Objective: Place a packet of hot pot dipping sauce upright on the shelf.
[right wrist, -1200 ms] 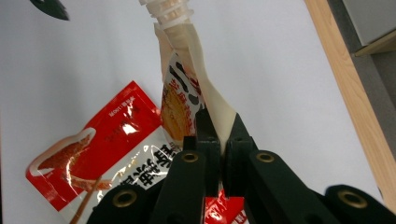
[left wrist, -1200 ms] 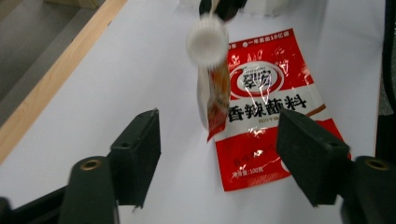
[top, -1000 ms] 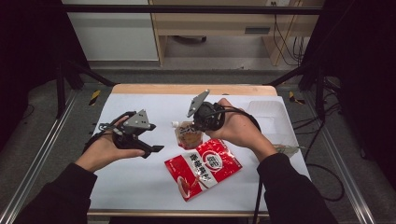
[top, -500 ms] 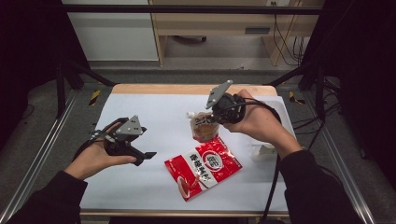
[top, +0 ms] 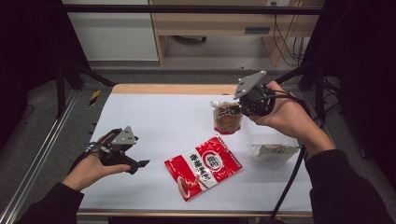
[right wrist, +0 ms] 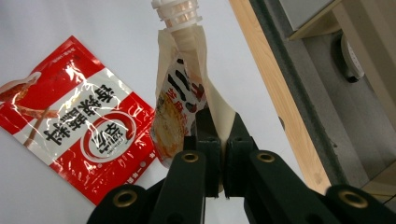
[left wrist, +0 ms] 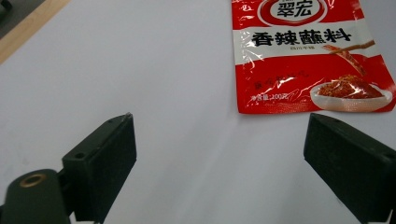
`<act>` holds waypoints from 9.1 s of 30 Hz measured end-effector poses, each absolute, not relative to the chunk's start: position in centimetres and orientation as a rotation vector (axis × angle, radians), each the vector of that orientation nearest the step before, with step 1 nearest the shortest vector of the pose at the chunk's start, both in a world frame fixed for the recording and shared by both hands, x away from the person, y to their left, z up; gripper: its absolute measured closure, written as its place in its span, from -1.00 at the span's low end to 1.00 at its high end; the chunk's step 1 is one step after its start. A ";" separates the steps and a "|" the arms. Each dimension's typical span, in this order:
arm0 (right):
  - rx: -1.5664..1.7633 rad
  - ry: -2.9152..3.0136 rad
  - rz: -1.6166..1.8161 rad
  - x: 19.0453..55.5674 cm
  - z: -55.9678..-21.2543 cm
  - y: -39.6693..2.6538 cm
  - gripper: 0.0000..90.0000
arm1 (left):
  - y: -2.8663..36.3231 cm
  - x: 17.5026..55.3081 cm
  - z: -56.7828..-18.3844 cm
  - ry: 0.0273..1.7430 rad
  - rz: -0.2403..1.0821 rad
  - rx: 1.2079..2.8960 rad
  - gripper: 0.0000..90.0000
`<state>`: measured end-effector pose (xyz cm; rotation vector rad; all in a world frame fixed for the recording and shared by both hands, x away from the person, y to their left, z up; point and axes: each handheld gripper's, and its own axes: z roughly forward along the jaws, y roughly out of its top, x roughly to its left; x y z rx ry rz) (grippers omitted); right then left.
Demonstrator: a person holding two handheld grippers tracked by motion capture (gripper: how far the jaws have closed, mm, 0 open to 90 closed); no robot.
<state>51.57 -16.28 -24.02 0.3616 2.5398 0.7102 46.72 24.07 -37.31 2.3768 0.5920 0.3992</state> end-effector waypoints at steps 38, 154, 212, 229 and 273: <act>0.604 2.554 0.678 52.0 -28.9 -27.9 0.96 | 29.4 43.6 -44.4 0.839 0.416 2.219 -0.87; 1.025 2.152 1.036 46.5 -35.7 -12.5 -0.61 | 25.6 42.6 -46.3 0.755 0.461 2.249 -0.87; 1.388 2.246 1.039 44.3 -47.5 -16.8 -0.59 | 21.7 42.5 -47.0 0.676 0.504 2.283 -0.85; 1.348 2.264 1.122 43.5 -46.3 -15.5 -0.44 | 21.8 42.6 -46.9 0.677 0.510 2.284 -0.85; 0.774 2.443 0.918 48.8 -38.9 -9.1 1.00 | 23.6 45.5 -41.6 0.678 0.525 2.274 -0.84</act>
